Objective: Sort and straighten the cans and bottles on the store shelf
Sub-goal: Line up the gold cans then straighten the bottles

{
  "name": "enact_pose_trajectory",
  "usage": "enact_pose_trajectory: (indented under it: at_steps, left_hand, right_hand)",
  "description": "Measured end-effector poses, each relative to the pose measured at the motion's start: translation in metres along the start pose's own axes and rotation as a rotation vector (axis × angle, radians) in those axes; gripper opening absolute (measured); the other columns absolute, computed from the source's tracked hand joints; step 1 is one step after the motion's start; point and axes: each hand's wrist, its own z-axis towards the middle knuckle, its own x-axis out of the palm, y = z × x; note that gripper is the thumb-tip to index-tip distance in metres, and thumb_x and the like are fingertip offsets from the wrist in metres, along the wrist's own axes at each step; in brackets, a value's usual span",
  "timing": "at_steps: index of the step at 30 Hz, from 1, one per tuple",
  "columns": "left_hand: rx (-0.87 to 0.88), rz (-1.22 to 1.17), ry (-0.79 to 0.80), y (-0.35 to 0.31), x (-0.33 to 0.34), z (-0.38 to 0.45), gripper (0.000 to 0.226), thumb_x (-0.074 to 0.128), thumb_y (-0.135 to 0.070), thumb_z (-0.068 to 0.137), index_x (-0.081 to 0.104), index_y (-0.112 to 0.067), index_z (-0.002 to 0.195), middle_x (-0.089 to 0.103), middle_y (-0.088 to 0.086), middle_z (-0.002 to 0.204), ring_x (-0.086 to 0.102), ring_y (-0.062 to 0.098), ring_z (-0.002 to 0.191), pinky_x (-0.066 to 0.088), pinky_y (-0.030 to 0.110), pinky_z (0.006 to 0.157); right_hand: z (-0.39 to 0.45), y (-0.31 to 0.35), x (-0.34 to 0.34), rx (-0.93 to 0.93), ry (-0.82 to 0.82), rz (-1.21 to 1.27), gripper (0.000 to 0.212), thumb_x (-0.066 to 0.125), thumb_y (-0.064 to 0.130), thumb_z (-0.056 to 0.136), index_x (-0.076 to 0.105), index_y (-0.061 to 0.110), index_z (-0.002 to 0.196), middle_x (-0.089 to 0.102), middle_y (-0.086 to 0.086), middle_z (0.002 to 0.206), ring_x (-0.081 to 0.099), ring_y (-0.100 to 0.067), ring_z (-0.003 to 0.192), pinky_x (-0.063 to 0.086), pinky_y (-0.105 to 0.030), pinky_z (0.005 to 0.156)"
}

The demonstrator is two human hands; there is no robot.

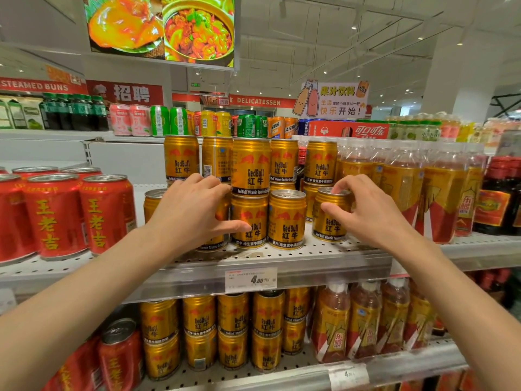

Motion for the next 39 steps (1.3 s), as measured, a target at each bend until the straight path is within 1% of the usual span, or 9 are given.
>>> enact_pose_trajectory:
  at_steps: [2,4,9,12,15,19,32,36,39]
  left_hand:
    - [-0.004,0.001,-0.007,-0.001,0.002,0.000,0.109,0.029,-0.093,0.064,0.055,-0.019,0.140,0.066,0.000,0.126,0.059,0.021,0.111,0.053,0.037,0.090]
    - [-0.003,-0.001,-0.011,-0.001,0.002,0.000,0.109,0.027,-0.093,0.064,0.056,-0.019,0.139,0.067,0.001,0.125,0.060,0.021,0.110,0.053,0.037,0.089]
    - [0.036,0.008,0.017,0.001,-0.003,0.000,0.109,0.022,-0.093,0.066,0.048,-0.022,0.145,0.061,-0.002,0.134,0.056,0.018,0.118,0.051,0.034,0.095]
    - [0.056,0.030,0.070,0.008,-0.006,0.003,0.109,0.021,-0.095,0.066,0.046,-0.024,0.145,0.060,-0.001,0.133,0.057,0.018,0.117,0.051,0.036,0.095]
    - [0.080,0.096,0.109,0.013,-0.006,0.009,0.110,0.016,-0.096,0.064,0.048,-0.023,0.139,0.062,-0.001,0.121,0.061,0.018,0.103,0.050,0.034,0.086]
    - [0.098,0.138,0.107,0.011,-0.007,0.016,0.100,0.024,-0.095,0.067,0.052,-0.022,0.131,0.060,-0.002,0.109,0.055,0.014,0.084,0.048,0.028,0.076]
    - [0.117,0.091,0.072,0.005,0.001,0.024,0.096,0.034,-0.090,0.073,0.046,-0.019,0.136,0.059,0.001,0.124,0.062,0.017,0.095,0.053,0.030,0.075]
    - [0.128,0.025,0.101,0.006,0.000,0.023,0.094,0.037,-0.087,0.074,0.045,-0.021,0.141,0.057,-0.001,0.123,0.058,0.015,0.098,0.048,0.027,0.076]
    - [0.129,-0.047,0.143,0.008,-0.006,0.025,0.096,0.038,-0.087,0.069,0.051,-0.022,0.138,0.058,-0.002,0.114,0.053,0.013,0.094,0.049,0.028,0.076]
  right_hand:
    - [-0.002,0.000,0.000,-0.005,0.017,-0.020,0.043,0.062,0.053,0.092,0.054,0.025,0.123,0.054,0.004,0.123,0.057,-0.014,0.097,0.049,-0.031,0.085]
    - [-0.003,0.002,-0.003,-0.041,0.006,-0.031,0.044,0.060,0.055,0.092,0.056,0.024,0.124,0.055,0.004,0.128,0.056,-0.015,0.111,0.048,-0.034,0.095]
    - [-0.002,0.033,-0.011,-0.255,0.028,0.047,0.058,0.047,0.070,0.089,0.058,0.028,0.128,0.057,0.010,0.134,0.049,-0.009,0.127,0.039,-0.040,0.112]
    - [0.007,0.056,-0.002,-0.340,0.131,-0.035,0.076,0.041,0.081,0.082,0.053,0.031,0.137,0.057,0.011,0.140,0.048,-0.009,0.133,0.023,-0.050,0.123]
    - [0.015,0.062,0.005,-0.342,0.174,-0.044,0.066,0.054,0.072,0.085,0.053,0.032,0.138,0.056,0.011,0.141,0.048,-0.009,0.135,0.011,-0.052,0.126]
    - [0.016,0.055,0.004,-0.328,0.161,-0.022,0.061,0.058,0.067,0.086,0.056,0.031,0.135,0.057,0.010,0.137,0.049,-0.009,0.133,0.009,-0.051,0.126]
    - [0.022,0.042,-0.001,-0.296,0.182,-0.045,0.065,0.059,0.069,0.082,0.056,0.031,0.135,0.058,0.010,0.136,0.049,-0.012,0.131,0.014,-0.051,0.125]
    - [0.029,0.055,-0.003,-0.304,0.218,-0.037,0.089,0.053,0.083,0.071,0.053,0.027,0.140,0.058,0.008,0.141,0.048,-0.014,0.134,0.025,-0.054,0.121]
    - [0.037,0.068,0.000,-0.322,0.259,-0.034,0.081,0.062,0.076,0.076,0.056,0.028,0.140,0.060,0.009,0.142,0.049,-0.014,0.135,0.022,-0.056,0.121]
